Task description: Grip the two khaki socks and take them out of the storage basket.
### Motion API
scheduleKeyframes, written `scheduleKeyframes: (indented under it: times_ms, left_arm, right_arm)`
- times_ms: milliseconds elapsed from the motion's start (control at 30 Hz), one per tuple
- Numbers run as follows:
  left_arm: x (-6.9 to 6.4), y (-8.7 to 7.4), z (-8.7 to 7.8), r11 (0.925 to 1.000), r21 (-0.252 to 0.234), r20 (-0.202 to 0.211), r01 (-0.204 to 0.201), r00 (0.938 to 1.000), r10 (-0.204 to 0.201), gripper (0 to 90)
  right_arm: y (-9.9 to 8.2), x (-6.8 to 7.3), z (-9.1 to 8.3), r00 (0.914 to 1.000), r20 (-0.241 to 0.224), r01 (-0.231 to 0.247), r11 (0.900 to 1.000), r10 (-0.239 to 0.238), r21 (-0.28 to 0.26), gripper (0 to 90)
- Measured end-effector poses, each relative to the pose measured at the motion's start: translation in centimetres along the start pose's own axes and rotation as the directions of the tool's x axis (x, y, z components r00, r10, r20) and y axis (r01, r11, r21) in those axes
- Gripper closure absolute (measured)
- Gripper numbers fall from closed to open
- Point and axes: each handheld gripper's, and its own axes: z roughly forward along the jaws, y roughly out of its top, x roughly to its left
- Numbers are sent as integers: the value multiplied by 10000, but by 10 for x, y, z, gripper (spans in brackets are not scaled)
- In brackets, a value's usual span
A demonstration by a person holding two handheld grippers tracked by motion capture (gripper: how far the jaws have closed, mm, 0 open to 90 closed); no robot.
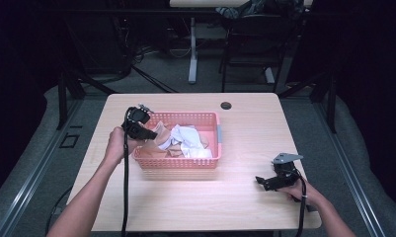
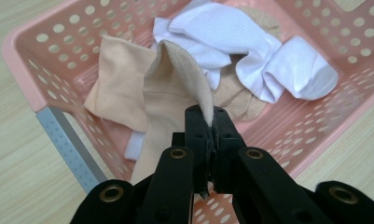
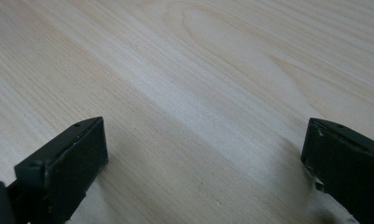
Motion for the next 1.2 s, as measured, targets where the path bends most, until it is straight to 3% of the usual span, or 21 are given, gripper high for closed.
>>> scheduleKeyframes:
  times_ms: [433, 600, 867, 1000, 1200]
  left_arm:
    - [-2, 18, -29, 9984, -546, -47, -134, 9999, 132, 876]
    - [1, 25, -38, 9968, -795, 138, -71, 9999, 82, 876]
    - [-3, 34, -58, 9943, -1040, -3, -253, 9997, 254, 877]
    - [-1, 39, -66, 9943, -980, 18, -426, 9991, 430, 878]
    - [6, 43, -73, 9953, -948, 54, -188, 9998, 194, 878]
  right_arm:
    - [0, 0, 0, 10000, 69, -40, 10000, 40, 15, 0]
    - [0, -1, 0, 10000, -28, 62, 10000, -62, 10, 0]
    - [0, 1, 0, 10000, 50, -54, 10000, 54, -4, 0]
    - [0, 0, 0, 10000, 31, 3, 10000, -3, 1, 0]
    - [0, 0, 0, 10000, 9, 37, 10000, -37, 21, 0]
